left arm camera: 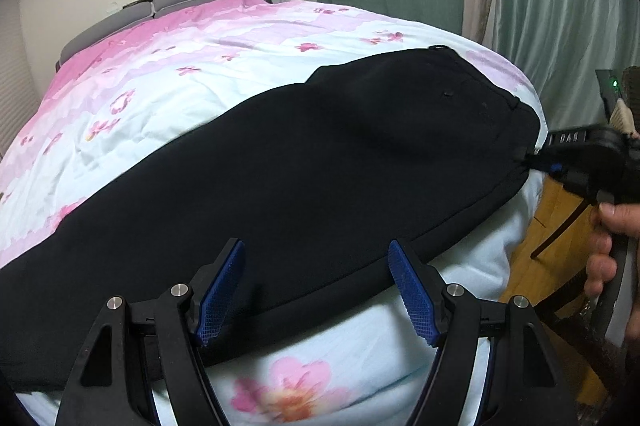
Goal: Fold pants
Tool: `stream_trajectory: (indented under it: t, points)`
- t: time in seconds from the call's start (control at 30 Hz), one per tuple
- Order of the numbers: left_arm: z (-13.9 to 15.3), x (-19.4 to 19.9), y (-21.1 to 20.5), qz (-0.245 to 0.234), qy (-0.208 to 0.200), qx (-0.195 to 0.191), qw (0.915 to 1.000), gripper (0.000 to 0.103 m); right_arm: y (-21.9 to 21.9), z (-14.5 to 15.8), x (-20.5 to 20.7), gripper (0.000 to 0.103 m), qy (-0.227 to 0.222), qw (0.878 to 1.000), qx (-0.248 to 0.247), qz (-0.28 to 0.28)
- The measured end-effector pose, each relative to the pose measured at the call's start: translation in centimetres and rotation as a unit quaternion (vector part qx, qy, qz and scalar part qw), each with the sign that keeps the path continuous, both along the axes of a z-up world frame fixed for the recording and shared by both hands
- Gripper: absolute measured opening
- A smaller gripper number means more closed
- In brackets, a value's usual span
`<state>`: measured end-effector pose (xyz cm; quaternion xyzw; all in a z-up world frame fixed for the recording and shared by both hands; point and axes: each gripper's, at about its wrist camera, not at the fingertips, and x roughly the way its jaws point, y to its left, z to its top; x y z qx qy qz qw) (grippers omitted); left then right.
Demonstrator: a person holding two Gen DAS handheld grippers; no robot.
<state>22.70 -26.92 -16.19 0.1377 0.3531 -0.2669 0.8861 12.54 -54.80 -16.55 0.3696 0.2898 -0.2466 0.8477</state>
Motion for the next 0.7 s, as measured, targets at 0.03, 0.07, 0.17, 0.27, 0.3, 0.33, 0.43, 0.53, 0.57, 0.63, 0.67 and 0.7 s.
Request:
stream_trajectory:
  t: [0.03,0.07,0.17,0.27,0.3,0.33,0.43,0.53,0.57,0.63,0.67,0.7]
  points:
    - [0.0,0.0,-0.4,-0.004,0.0,-0.001,1.0,0.073,-0.5,-0.1,0.2,0.009,0.003,1.0,0.008,0.01]
    - [0.0,0.0,-0.6,-0.006,0.0,-0.002,1.0,0.073,-1.0,-0.5,0.5,0.009,0.006,0.999,0.022,0.024]
    - [0.0,-0.2,-1.1,-0.014,0.001,-0.005,0.9999,0.073,-1.3,-1.2,1.1,0.014,0.021,0.998,0.031,0.049]
    - [0.1,-0.3,-1.0,-0.016,0.0,-0.001,0.9999,0.073,-0.6,-0.9,0.6,0.024,0.032,0.998,0.011,0.049]
    - [0.2,-0.3,-0.8,-0.014,-0.001,-0.002,0.9999,0.073,-0.2,-0.7,0.3,0.024,0.036,0.998,0.003,0.046]
    - [0.5,-0.2,-0.4,-0.01,-0.002,-0.003,0.9999,0.073,0.2,-0.2,0.1,0.024,0.041,0.998,-0.011,0.041]
    - [1.2,0.7,0.6,0.008,-0.003,-0.009,0.9999,0.073,1.6,2.4,-0.1,0.031,0.044,0.995,-0.08,0.039]
    - [2.0,2.1,2.2,0.03,-0.004,-0.018,0.9994,0.073,3.8,5.6,2.5,0.039,0.031,0.987,-0.134,0.085]
    - [2.2,2.6,2.7,0.036,-0.006,-0.021,0.9991,0.073,4.6,6.7,4.0,0.041,0.025,0.982,-0.149,0.112]
    - [2.9,3.7,4.0,0.051,-0.015,-0.027,0.9982,0.073,6.0,8.2,7.4,0.045,0.009,0.971,-0.162,0.178]
    - [3.2,4.3,4.5,0.059,-0.018,-0.029,0.9977,0.073,6.6,8.8,9.5,0.045,0.005,0.963,-0.158,0.219]
    - [3.5,5.0,5.3,0.069,-0.022,-0.033,0.9968,0.073,7.6,9.6,12.9,0.045,0.002,0.948,-0.148,0.281]
